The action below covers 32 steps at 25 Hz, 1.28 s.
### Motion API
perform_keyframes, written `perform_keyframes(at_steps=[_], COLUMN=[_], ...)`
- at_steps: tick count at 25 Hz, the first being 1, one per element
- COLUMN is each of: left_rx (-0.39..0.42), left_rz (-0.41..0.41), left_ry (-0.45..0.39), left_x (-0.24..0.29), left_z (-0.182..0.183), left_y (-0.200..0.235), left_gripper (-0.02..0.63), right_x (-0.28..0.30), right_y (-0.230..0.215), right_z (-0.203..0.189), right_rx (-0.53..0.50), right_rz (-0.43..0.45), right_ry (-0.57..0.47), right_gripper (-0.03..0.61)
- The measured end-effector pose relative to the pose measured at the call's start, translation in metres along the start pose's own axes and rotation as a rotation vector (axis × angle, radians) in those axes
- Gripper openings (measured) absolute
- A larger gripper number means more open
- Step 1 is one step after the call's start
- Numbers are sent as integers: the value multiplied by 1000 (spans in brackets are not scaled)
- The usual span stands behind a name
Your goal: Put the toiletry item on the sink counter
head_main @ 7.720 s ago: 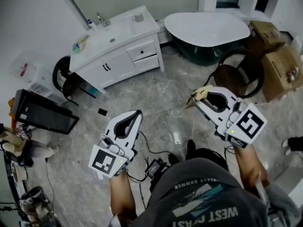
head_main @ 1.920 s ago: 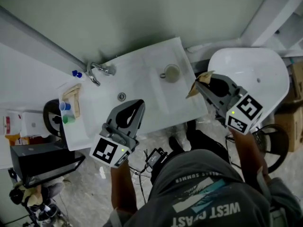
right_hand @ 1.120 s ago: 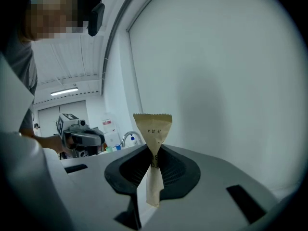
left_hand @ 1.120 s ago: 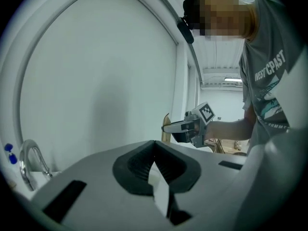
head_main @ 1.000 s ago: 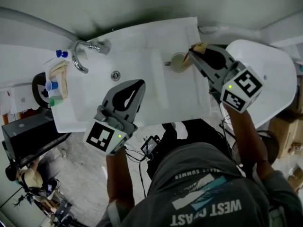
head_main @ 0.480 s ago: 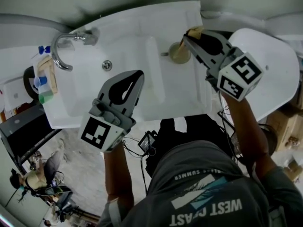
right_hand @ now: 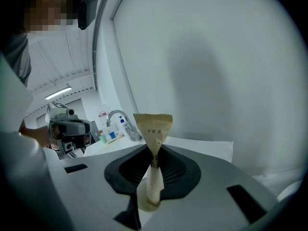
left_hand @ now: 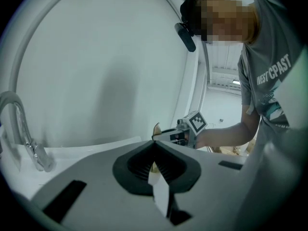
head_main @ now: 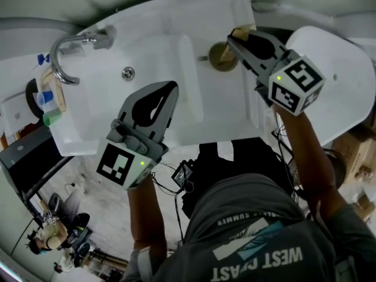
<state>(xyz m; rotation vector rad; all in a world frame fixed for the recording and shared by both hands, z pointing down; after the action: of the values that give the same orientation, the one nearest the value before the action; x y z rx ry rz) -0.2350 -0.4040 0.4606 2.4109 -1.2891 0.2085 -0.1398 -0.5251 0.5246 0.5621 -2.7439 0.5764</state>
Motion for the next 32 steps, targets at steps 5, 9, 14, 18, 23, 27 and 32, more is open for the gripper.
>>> perform_keyframes(at_steps=[5,9,14,18,23,27,32], left_rx=[2,3,10,28,46,65,96], left_rz=[7,13,18,26,30,32,32], left_ry=[2,6,-2,-10,-26,-44,-74], left_x=[-1,-4,-10,-14,-24,-39,-55], left_z=[-3,-6,-3,-2,9,17,32], left_y=[-2,-6,-10,-12,-21,-24,-32], left_gripper=[2,2,2,2,2,2,2], right_x=[3,5,4,2,-10,-19,-35], right_y=[-5,-5,-8,-12,-9,1,14], right_z=[-16,-27,-34,-33,-25,-13,5], right_rx=[14,17,0,-17,-30,-43,-63], right_rz=[-15,-11,-28,-49,-71,-90,-108], right_ry=[23,52,76,73,61,42,12], right_gripper=[75,82,124,147,149,149,149])
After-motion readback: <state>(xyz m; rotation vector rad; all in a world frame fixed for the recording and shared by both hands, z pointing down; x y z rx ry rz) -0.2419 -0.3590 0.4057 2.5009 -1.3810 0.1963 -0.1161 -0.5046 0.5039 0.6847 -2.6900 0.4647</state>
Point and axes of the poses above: the fingertips, and each gripper's own axes: x forward along the fingers, y to its left, z out of its top, the point moved 1 cm from there along -x, backward along the fingers, and after that the axes turned 1 degree about -y, right-handed, at the moved point
